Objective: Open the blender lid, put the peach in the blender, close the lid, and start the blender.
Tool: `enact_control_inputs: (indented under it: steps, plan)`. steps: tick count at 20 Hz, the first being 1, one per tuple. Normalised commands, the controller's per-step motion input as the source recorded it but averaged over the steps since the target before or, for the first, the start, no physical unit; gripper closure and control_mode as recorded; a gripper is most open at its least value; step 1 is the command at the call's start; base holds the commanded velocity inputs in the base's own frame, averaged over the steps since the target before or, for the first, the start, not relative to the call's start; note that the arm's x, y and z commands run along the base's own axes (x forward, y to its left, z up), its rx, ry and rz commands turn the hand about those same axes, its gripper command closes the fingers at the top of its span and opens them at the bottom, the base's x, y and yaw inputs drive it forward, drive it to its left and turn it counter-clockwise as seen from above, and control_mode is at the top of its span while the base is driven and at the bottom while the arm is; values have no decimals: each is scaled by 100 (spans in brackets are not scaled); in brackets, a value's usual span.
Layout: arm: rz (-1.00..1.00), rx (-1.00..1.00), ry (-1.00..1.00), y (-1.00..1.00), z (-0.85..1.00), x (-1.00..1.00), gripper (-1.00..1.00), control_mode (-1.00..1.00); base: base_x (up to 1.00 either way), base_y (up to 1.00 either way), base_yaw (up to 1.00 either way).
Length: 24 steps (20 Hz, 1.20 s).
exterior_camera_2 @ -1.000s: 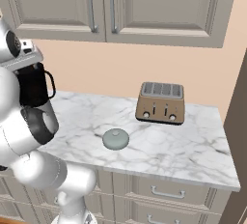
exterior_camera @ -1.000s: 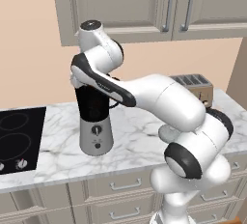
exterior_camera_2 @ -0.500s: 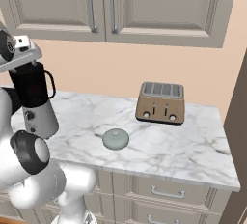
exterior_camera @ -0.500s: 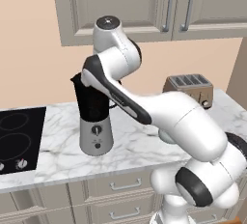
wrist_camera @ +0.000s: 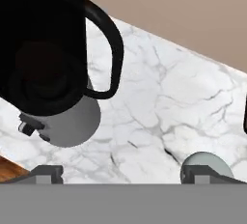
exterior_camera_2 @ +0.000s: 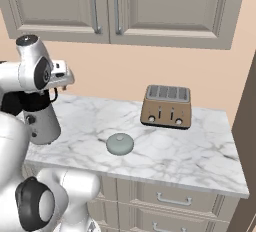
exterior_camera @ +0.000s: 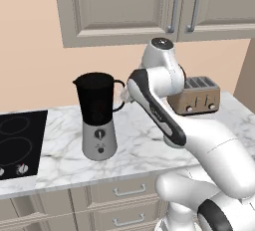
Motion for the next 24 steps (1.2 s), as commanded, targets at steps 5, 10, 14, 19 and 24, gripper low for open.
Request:
enact_control_inputs:
  steps: [5, 10, 14, 19, 24]
  plan:
    - [-33, 2, 20, -100, -100, 0, -100, -100, 0, 0, 0]
    - [-32, 4, 25, -100, -99, 4, -100, -100, 0, 0, 0]
    - [-20, 17, 15, -89, -83, 32, -100, -100, 0, 0, 0]
    - [-12, 6, 15, -52, -45, 43, -100, -100, 0, 0, 0]
    - [-1, 0, 8, -4, -21, 37, -100, -100, 0, 0, 0]
